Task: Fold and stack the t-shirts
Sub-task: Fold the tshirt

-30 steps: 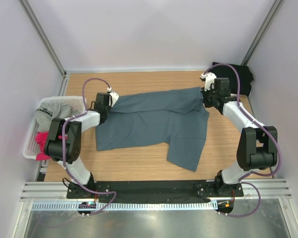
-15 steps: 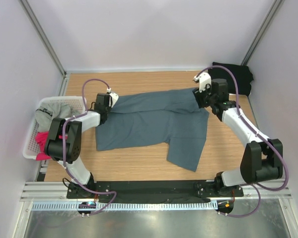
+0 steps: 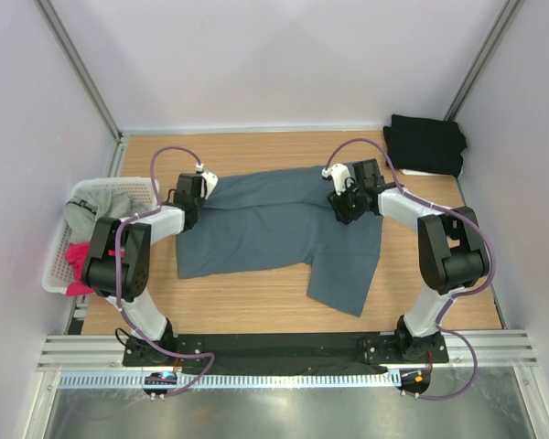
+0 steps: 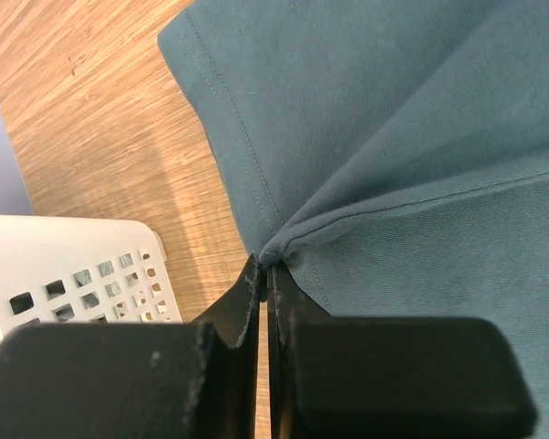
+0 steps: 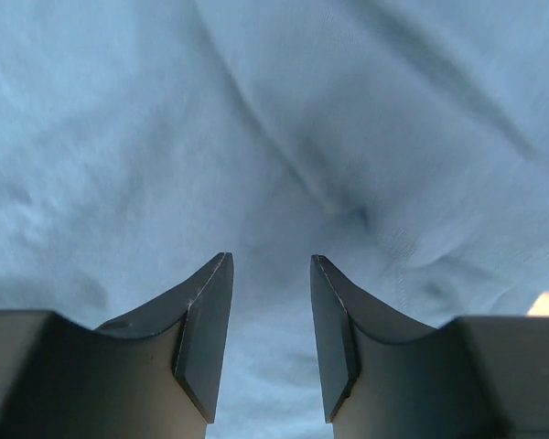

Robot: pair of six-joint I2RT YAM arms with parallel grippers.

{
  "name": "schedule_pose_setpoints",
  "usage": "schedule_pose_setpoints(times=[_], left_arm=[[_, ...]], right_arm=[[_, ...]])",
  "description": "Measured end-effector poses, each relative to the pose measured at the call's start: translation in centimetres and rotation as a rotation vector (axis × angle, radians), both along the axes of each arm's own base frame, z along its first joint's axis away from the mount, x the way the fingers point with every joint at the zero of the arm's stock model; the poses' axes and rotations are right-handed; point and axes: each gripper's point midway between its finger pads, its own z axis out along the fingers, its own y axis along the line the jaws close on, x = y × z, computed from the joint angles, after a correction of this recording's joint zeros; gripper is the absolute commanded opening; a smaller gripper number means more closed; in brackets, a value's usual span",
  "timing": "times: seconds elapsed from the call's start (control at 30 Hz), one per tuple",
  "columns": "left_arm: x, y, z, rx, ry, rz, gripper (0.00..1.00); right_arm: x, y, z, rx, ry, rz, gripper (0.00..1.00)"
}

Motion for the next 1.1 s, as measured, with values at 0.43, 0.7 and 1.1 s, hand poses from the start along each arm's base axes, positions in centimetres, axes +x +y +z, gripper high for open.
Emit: schedule_pose_setpoints(times=[0.43, 0.7, 1.1], left_arm=[[0.0, 0.0, 0.0, -0.002, -0.001, 0.002, 0.00], [0.0, 0.0, 0.0, -0.004, -0.002, 0.004, 0.00], [0.0, 0.0, 0.0, -0.004, -0.002, 0.005, 0.00]], right_arm=[[1.4, 1.8, -0.7, -0.026, -0.031, 0.052, 0.45], [2.0, 1.8, -1.3, -0.069, -0.056, 0.058, 0.45], [4.0, 1.5, -1.4, -0.114, -0.126, 0.053, 0.41]])
